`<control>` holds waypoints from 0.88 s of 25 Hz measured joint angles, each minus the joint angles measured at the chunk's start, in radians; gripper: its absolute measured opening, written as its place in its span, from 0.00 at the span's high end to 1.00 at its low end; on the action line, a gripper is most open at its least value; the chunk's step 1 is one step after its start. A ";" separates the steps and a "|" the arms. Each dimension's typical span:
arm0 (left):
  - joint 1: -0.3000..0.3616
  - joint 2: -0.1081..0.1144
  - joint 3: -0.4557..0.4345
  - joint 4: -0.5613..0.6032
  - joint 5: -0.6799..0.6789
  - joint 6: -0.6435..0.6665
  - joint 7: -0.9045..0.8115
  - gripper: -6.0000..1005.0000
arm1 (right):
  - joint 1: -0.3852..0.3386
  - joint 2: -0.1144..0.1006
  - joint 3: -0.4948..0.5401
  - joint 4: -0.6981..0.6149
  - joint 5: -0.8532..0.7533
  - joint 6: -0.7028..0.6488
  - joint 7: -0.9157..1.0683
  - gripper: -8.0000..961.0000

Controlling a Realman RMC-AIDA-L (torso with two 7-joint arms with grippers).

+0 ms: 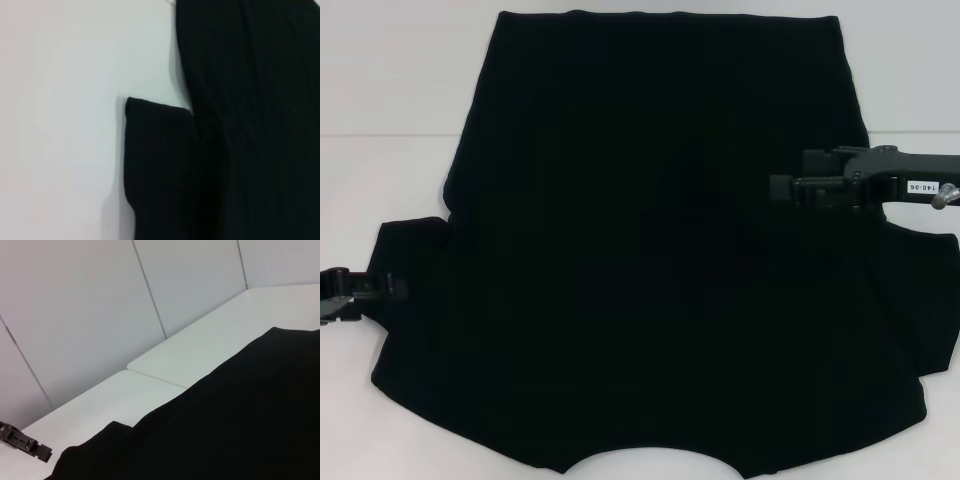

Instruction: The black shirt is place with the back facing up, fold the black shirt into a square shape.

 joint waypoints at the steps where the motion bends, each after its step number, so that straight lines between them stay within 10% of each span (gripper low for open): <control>1: -0.002 0.000 0.001 -0.006 0.003 -0.008 -0.001 0.13 | 0.000 0.000 0.000 0.000 0.000 0.000 0.000 0.05; 22: -0.009 0.003 0.015 -0.038 0.037 -0.039 -0.008 0.13 | 0.006 -0.003 0.001 0.000 0.000 0.003 0.006 0.05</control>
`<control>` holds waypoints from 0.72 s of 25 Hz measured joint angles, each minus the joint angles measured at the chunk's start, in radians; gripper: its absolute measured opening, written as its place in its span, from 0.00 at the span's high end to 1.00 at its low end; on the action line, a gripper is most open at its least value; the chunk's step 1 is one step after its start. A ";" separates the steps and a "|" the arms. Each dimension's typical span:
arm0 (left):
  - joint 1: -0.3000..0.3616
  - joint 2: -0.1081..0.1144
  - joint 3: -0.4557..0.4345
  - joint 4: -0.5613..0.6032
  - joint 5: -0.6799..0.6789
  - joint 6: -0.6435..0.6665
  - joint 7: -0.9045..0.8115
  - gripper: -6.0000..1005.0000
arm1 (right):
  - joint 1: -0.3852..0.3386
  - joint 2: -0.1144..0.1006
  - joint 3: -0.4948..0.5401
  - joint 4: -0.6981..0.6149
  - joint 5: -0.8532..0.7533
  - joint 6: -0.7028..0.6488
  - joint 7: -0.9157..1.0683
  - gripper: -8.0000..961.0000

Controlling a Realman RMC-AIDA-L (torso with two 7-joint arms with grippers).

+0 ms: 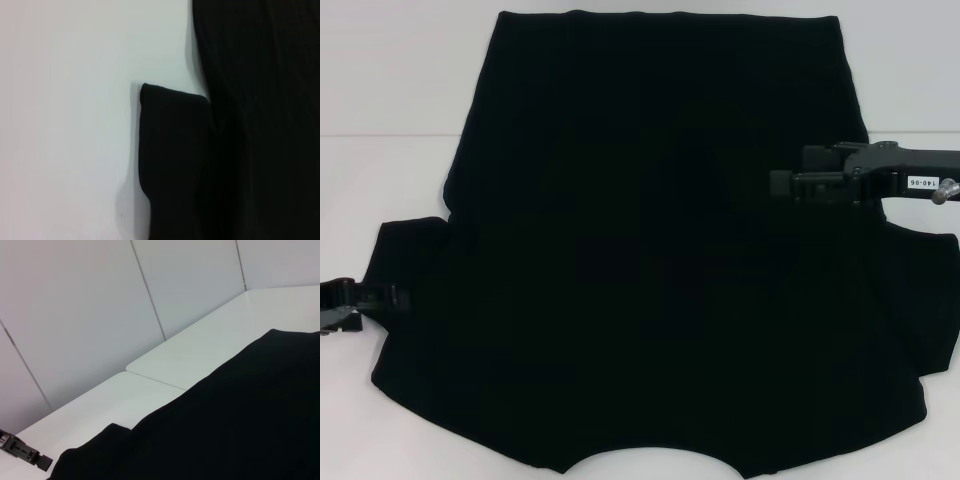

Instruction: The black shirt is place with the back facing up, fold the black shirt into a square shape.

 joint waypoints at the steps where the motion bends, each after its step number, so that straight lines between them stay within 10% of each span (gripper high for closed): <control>1: 0.000 0.000 0.003 -0.002 0.000 -0.002 0.000 0.13 | 0.000 0.000 0.000 0.000 0.000 0.000 0.000 0.05; 18: -0.009 0.003 0.004 -0.026 0.015 -0.018 -0.001 0.13 | 0.000 -0.001 0.006 0.000 0.002 0.000 0.001 0.05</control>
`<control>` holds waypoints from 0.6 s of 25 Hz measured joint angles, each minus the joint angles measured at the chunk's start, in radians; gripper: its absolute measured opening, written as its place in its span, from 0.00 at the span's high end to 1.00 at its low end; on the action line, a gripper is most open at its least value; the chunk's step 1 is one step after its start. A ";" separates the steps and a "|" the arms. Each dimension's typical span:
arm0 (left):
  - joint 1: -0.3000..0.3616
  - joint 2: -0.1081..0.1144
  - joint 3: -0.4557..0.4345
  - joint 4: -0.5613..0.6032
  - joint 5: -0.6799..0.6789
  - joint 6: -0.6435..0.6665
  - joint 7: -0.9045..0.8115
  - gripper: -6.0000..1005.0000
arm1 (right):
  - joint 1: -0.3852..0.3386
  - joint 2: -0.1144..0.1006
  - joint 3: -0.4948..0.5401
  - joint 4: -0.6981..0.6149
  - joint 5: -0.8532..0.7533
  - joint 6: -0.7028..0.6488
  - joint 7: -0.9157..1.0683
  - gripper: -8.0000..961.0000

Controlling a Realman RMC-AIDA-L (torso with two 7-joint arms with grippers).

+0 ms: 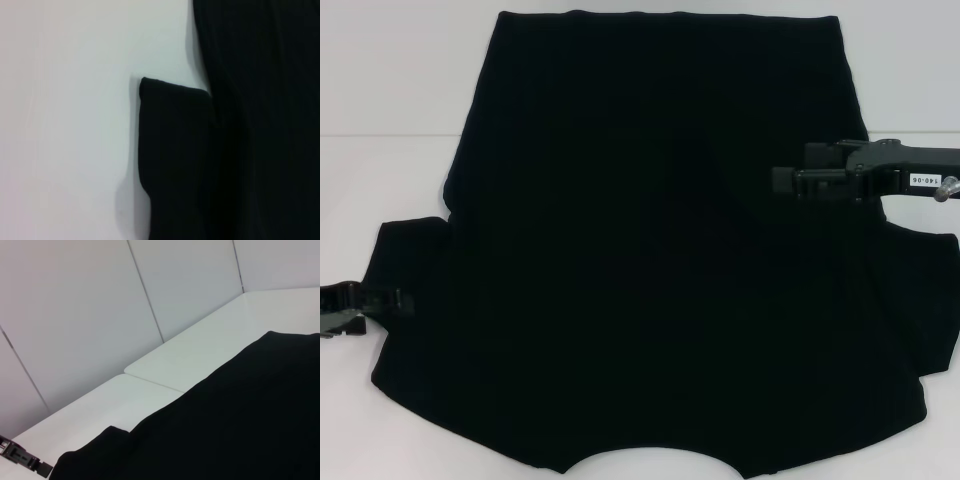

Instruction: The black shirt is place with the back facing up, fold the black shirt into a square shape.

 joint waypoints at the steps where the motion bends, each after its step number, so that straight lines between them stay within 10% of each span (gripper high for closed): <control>1: 0.000 0.000 0.001 0.000 0.002 0.000 0.000 0.13 | 0.000 0.000 0.001 0.000 0.000 0.000 0.000 0.05; 15: -0.015 0.000 0.034 -0.023 0.003 -0.025 0.001 0.13 | 0.000 0.003 0.010 0.000 0.002 0.000 -0.005 0.05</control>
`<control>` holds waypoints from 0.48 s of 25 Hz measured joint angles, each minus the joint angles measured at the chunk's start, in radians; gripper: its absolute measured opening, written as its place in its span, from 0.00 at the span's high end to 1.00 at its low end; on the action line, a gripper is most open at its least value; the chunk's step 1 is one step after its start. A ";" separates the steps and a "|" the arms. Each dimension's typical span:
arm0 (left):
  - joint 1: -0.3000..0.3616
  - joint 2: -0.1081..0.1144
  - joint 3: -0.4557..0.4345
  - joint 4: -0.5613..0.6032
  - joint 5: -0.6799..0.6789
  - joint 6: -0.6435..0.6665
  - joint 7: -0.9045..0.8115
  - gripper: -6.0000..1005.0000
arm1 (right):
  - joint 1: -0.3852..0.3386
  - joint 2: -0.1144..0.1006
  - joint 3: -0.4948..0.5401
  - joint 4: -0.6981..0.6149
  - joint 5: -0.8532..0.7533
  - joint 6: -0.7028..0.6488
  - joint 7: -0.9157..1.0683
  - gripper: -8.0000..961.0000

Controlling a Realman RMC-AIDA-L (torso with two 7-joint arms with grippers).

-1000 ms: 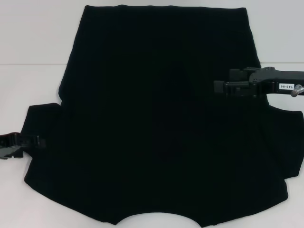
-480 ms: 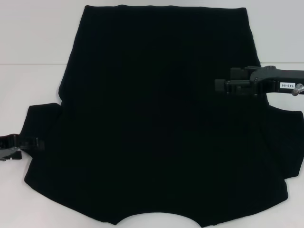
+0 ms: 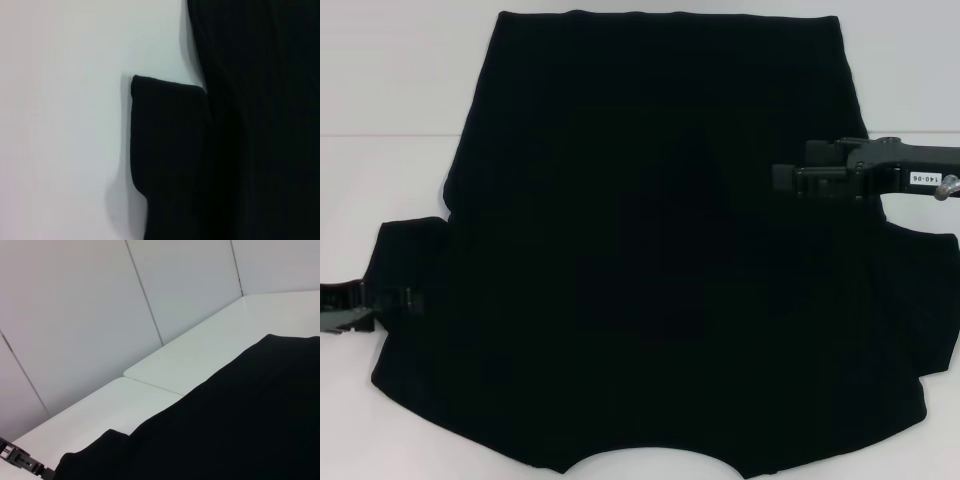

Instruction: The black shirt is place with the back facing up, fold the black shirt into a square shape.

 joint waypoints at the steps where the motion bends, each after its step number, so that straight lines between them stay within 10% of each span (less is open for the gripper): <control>1: -0.002 0.000 0.001 -0.001 -0.001 -0.004 0.000 0.13 | 0.000 0.000 0.001 0.000 0.000 0.000 0.000 0.05; 12: -0.014 0.002 0.005 -0.003 -0.005 -0.034 -0.001 0.13 | 0.000 0.000 0.006 0.000 0.000 0.000 -0.002 0.05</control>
